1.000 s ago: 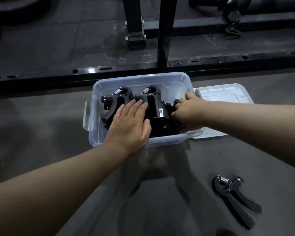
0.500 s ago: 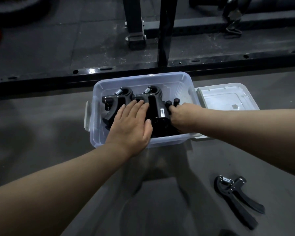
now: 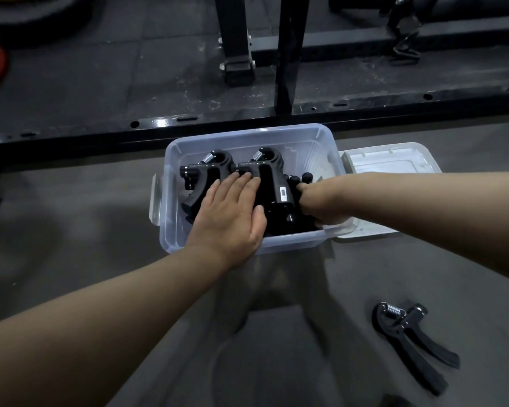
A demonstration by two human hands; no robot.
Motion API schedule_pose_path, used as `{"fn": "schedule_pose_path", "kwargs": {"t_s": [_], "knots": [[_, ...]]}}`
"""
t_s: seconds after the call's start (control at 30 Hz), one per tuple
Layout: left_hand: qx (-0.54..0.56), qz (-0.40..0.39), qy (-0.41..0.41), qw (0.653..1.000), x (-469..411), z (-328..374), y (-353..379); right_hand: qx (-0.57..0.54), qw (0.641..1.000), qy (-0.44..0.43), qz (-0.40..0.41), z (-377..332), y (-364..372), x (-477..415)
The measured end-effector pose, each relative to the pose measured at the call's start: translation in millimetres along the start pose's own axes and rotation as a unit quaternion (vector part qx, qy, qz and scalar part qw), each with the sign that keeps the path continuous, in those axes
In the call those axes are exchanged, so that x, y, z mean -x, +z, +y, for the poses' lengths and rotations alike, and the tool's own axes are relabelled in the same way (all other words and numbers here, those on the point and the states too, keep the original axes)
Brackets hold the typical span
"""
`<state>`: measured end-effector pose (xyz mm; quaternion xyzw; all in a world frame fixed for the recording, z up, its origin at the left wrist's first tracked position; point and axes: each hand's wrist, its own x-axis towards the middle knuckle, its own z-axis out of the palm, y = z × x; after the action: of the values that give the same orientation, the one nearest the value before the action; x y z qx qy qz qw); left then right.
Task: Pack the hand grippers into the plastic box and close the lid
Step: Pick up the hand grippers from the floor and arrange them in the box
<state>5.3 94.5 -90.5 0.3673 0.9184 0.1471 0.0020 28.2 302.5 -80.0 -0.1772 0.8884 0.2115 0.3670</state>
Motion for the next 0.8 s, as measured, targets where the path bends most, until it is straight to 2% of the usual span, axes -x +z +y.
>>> {"fn": "schedule_pose_path", "kwargs": {"t_s": [0.3, 0.4, 0.5, 0.6, 0.67, 0.8], "knots": [[0.009, -0.001, -0.003, 1.000, 0, 1, -1, -0.080, 0.995, 0.042, 0.037, -4, -2, -1], [0.031, 0.014, -0.016, 0.999, 0, 0, -1, -0.082, 0.995, 0.028, 0.041, -3, -1, 3], [0.054, 0.038, -0.032, 0.997, 1, -4, 0, -0.076, 0.994, 0.029, 0.077, 13, -2, 11], [0.066, 0.065, -0.059, 0.994, 0, -6, 0, -0.006, 0.988, 0.069, 0.135, 42, 1, 15], [0.073, 0.071, -0.078, 0.992, -2, -7, 0, 0.011, 0.990, 0.089, 0.113, 51, 2, 12], [0.070, 0.067, -0.080, 0.992, -2, -6, 2, -0.057, 0.993, 0.095, 0.035, 41, 0, -4]]}}
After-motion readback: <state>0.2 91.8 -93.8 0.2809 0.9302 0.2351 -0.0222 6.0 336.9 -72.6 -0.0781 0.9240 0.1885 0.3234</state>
